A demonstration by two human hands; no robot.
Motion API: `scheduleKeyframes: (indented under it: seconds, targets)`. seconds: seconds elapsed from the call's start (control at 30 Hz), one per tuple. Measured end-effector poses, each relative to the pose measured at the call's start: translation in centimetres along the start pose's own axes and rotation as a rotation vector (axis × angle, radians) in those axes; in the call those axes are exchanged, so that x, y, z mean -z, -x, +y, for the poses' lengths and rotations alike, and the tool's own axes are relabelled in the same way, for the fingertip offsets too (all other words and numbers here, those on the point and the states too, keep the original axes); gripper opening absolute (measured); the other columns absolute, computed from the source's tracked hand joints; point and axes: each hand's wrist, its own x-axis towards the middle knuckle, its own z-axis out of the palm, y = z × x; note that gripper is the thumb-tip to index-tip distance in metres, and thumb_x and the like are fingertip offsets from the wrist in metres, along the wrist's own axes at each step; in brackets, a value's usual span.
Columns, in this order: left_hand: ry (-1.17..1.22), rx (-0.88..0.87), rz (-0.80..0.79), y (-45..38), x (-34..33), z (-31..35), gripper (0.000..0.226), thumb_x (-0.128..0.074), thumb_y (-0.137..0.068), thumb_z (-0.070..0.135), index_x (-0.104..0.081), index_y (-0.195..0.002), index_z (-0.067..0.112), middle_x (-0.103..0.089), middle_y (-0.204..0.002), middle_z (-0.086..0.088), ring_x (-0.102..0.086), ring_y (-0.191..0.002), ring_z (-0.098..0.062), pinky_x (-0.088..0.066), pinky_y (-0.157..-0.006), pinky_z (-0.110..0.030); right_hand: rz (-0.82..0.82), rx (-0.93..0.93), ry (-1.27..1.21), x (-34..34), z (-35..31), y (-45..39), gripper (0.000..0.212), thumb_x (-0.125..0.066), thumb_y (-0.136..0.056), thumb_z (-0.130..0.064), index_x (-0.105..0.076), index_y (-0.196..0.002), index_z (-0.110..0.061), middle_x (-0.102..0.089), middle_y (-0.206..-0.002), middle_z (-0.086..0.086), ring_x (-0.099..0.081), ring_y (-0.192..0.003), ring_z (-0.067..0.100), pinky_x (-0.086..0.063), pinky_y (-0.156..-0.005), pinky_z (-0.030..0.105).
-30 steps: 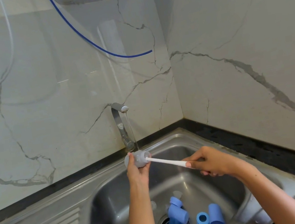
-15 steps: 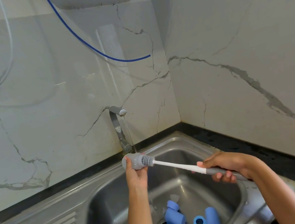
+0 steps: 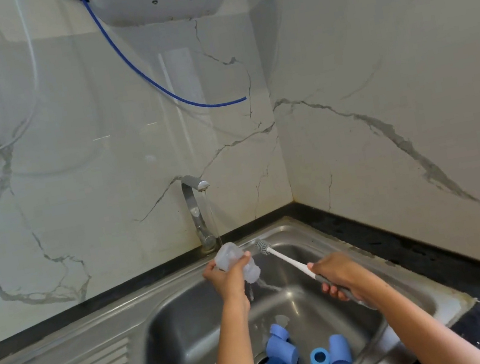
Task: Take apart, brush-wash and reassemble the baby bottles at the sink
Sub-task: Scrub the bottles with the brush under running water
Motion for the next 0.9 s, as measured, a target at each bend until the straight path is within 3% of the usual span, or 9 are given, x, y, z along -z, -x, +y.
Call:
scheduleKeyframes:
  seconds: [0.13, 0.27, 0.37, 0.47, 0.53, 0.67, 0.8, 0.9]
  targets:
    - [-0.211, -0.098, -0.122, 2.1, 3.0, 1.6, 0.064, -0.078, -0.073, 0.0, -0.034, -0.115, 0.02, -0.048, -0.107, -0.002, -0.052, -0.083, -0.01, -0.045, -0.06, -0.023, -0.047, -0.016, -0.013, -2.5, -0.9, 1.0, 0.03, -0.043, -0.102, -0.028, -0.06, -0.104, -0.003, -0.05, -0.056, 0.003, -0.038, -0.041, 0.008, -0.031, -0.037, 0.017]
    - [-0.46, -0.219, -0.156, 3.4, 7.4, 3.5, 0.064, -0.086, -0.065, 0.01, -0.043, -0.109, 0.026, -0.054, -0.112, -0.004, -0.056, -0.096, -0.019, -0.051, -0.069, -0.029, -0.111, 0.009, 0.047, -6.1, -3.2, 2.5, 0.025, -0.039, -0.101, -0.017, -0.056, -0.11, -0.001, -0.051, -0.061, 0.004, -0.04, -0.042, 0.008, -0.035, -0.038, 0.018]
    - [-0.501, -0.289, -0.145, 4.3, 10.4, 4.7, 0.059, -0.085, -0.064, 0.007, -0.049, -0.107, 0.025, -0.06, -0.111, -0.004, -0.058, -0.095, -0.017, -0.051, -0.071, -0.027, -0.193, 0.078, 0.018, -9.1, -5.0, 4.2, 0.025, -0.036, -0.101, -0.014, -0.056, -0.112, -0.004, -0.052, -0.063, 0.004, -0.042, -0.045, 0.009, -0.037, -0.039, 0.019]
    - [-0.514, -0.338, -0.099, 4.7, 12.9, 5.0, 0.059, -0.085, -0.063, 0.007, -0.056, -0.111, 0.024, -0.065, -0.11, -0.001, -0.062, -0.099, -0.019, -0.055, -0.083, -0.037, -0.257, 0.123, -0.058, -12.2, -5.5, 5.9, 0.025, -0.034, -0.101, -0.012, -0.058, -0.106, -0.012, -0.051, -0.062, 0.004, -0.041, -0.047, 0.01, -0.036, -0.042, 0.02]
    - [-0.521, -0.341, -0.059, 4.9, 14.2, 4.6, 0.06, -0.085, -0.063, 0.007, -0.058, -0.114, 0.024, -0.067, -0.109, 0.001, -0.063, -0.099, -0.017, -0.055, -0.085, -0.037, -0.27, 0.133, -0.123, -14.2, -4.8, 6.3, 0.026, -0.033, -0.101, -0.012, -0.058, -0.105, -0.017, -0.05, -0.061, 0.004, -0.04, -0.047, 0.01, -0.035, -0.041, 0.02]
    - [-0.559, -0.335, -0.016, 5.2, 15.2, 4.3, 0.055, -0.083, -0.063, 0.007, -0.057, -0.105, 0.03, -0.066, -0.105, 0.003, -0.063, -0.1, -0.018, -0.055, -0.085, -0.036, -0.224, 0.18, -0.092, -16.6, -2.6, 5.8, 0.036, -0.033, -0.1, -0.01, -0.056, -0.127, -0.017, -0.048, -0.063, 0.006, -0.038, -0.047, 0.011, -0.032, -0.037, 0.019]
    - [-0.538, -0.301, -0.049, 5.2, 15.2, 4.4, 0.076, -0.086, -0.063, 0.01, -0.049, -0.127, 0.025, -0.063, -0.111, 0.0, -0.063, -0.099, -0.017, -0.056, -0.082, -0.033, -0.171, 0.214, -0.01, -16.4, -2.0, 5.5, 0.038, -0.035, -0.101, -0.012, -0.051, -0.136, -0.016, -0.05, -0.067, 0.008, -0.04, -0.049, 0.014, -0.033, -0.038, 0.021]
    - [-0.695, -0.251, -0.1, 5.3, 15.6, 3.7, 0.09, -0.088, -0.06, 0.013, -0.041, -0.136, 0.025, -0.057, -0.125, -0.003, -0.06, -0.106, -0.02, -0.054, -0.086, -0.034, -0.163, 0.224, 0.036, -16.3, -1.8, 5.4, 0.037, -0.035, -0.101, -0.01, -0.052, -0.133, -0.015, -0.052, -0.068, 0.009, -0.042, -0.05, 0.015, -0.036, -0.039, 0.022]
